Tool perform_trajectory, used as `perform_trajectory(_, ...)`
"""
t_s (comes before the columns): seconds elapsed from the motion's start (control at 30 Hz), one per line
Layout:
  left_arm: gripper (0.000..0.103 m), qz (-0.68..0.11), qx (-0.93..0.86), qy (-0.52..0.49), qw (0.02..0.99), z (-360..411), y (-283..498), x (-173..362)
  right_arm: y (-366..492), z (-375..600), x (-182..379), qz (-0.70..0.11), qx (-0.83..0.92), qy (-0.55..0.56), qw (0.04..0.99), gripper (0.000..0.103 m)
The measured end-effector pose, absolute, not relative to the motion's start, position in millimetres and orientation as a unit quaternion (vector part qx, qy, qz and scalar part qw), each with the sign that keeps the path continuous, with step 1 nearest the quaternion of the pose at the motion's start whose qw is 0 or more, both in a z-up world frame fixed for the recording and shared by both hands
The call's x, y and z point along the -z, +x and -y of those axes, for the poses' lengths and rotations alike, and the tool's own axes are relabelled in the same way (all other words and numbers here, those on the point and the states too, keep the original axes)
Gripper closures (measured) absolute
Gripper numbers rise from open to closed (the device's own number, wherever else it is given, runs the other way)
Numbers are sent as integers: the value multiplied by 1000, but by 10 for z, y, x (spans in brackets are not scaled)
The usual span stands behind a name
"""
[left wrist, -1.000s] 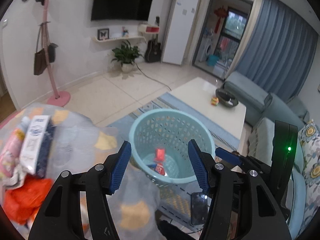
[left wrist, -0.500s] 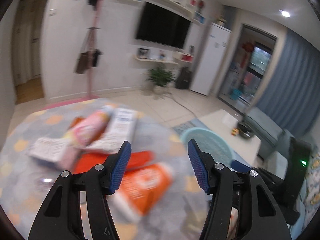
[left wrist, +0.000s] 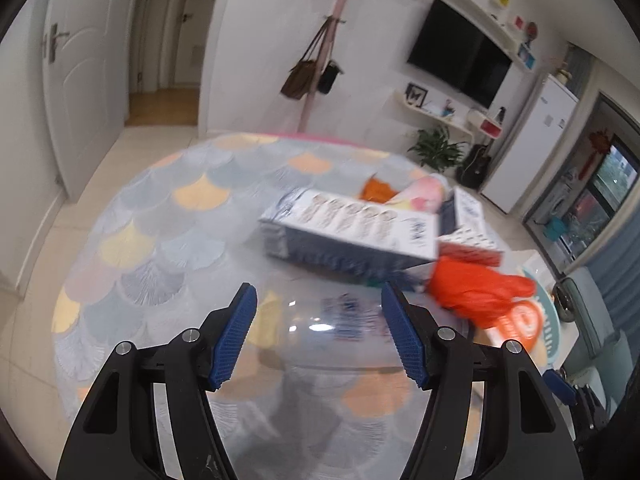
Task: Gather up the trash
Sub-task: 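Move both tools back over the table, then grasp the clear milk bottle with the left tool while the right grasps the orange cup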
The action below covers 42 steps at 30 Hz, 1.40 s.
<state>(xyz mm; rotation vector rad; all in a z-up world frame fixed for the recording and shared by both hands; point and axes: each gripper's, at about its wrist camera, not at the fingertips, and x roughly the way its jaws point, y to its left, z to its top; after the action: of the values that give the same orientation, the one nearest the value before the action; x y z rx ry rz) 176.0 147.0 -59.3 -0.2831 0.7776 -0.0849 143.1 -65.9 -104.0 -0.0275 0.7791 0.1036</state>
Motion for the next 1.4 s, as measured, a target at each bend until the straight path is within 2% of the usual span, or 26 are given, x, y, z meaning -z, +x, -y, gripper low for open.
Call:
perform_trajectory(0.23, 41, -403, 100, -163, 895, -1442, 1734, 842, 1420, 781, 1089, -370, -18, -40, 928, 15)
perform_trajectory(0.33, 42, -405, 122, -172, 890, -1405, 1659, 883, 1422, 987, 1067, -371, -6, -29, 928, 21)
perform_trajectory(0.47, 42, -408, 157, -167, 884, -1287, 1446, 865, 1395, 1323, 1032, -371, 4, 1, 929, 21)
perform_trajectory(0.7, 42, -426, 243, -128, 862, -868, 979, 851, 1403, 1942, 935, -362, 36, 66, 929, 21)
perform_trajectory(0.93, 41, -463, 340, -59, 816, -432, 673, 929, 1506, 1830, 850, -362, -19, 95, 927, 21)
perform_trajectory(1.07, 40, -447, 335, -26, 829, -400, 602, 822, 1674, 1755, 956, -392, -36, 133, 909, 21)
perform_trajectory(1.13, 31, -432, 328, -23, 840, -405, 601, 742, 1733, 1759, 1024, -409, -46, 163, 897, 21)
perform_trajectory(1.2, 27, -418, 291, -16, 860, -410, 693, 663, 1832, 1797, 1098, -424, -60, 198, 882, 21)
perform_trajectory(1.4, 27, -422, 202, 30, 883, -122, 1038, 733, 2044, 1791, 1203, -441, -74, 256, 857, 21)
